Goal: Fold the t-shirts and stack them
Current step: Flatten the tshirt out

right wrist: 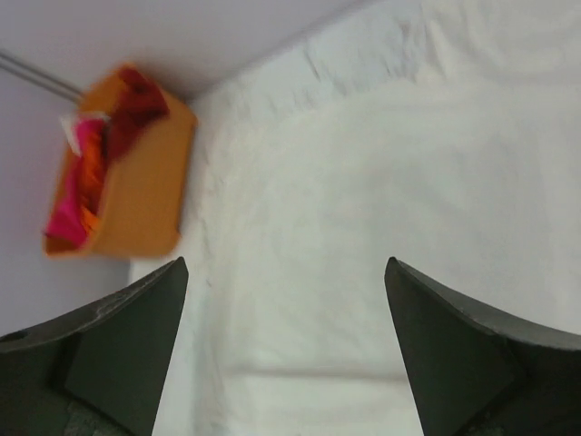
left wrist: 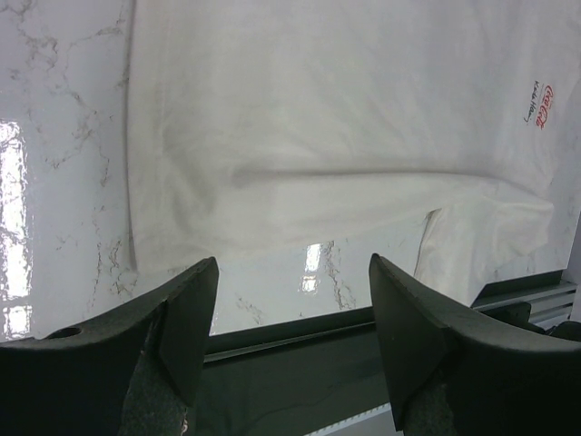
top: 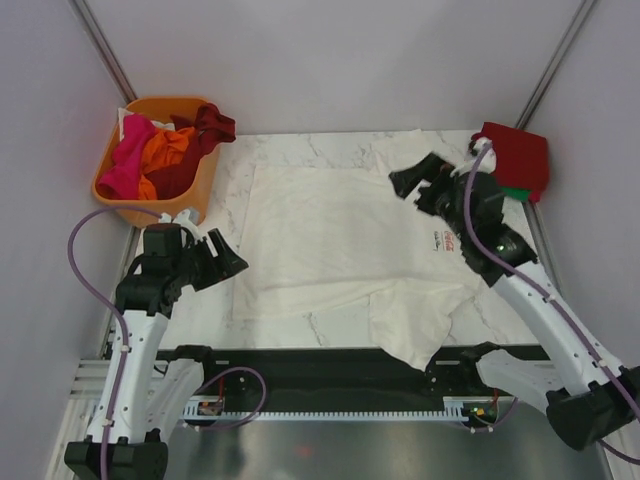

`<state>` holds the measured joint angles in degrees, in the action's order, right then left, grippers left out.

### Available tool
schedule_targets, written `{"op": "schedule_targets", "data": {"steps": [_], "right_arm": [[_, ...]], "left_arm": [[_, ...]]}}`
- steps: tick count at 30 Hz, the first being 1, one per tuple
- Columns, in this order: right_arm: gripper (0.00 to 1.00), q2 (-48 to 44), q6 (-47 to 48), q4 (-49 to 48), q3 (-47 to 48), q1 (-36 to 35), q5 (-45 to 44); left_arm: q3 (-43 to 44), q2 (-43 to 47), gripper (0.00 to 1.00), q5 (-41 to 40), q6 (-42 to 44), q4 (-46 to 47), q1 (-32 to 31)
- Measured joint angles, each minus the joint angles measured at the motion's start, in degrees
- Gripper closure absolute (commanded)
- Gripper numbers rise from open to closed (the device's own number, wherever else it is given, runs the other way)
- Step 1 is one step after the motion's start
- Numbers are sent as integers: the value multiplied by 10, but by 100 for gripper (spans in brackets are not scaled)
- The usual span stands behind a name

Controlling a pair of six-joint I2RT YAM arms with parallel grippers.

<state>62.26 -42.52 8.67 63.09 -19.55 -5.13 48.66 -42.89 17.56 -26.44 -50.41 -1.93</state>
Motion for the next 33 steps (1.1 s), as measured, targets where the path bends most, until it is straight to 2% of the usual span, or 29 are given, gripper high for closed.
{"op": "schedule_targets", "data": {"steps": [4, 8, 11, 13, 17, 22, 23, 28, 33], "right_arm": [[2, -28, -45, 167, -110, -134, -54], [2, -28, -144, 318, -225, -330, -74], [2, -49, -220, 397, -256, -447, -87], [2, -70, -257, 432, -260, -479, -101], [7, -102, -309, 488, -264, -503, -127], [31, -140, -348, 529, -286, -508, -139], [33, -145, -354, 535, -287, -508, -143], [31, -129, -375, 544, -287, -508, -155], [30, -101, -378, 497, -315, -508, -134]], "left_arm": [[0, 3, 25, 0, 0, 0, 0], [-1, 17, 25, 0, 0, 0, 0], [-1, 30, 25, 0, 0, 0, 0], [-1, 37, 25, -1, 0, 0, 0], [-1, 44, 25, -2, 0, 0, 0], [-1, 42, 25, -3, 0, 0, 0], [-2, 42, 25, -5, 0, 0, 0], [-3, 40, 25, -9, 0, 0, 0], [-3, 40, 25, -10, 0, 0, 2]]}}
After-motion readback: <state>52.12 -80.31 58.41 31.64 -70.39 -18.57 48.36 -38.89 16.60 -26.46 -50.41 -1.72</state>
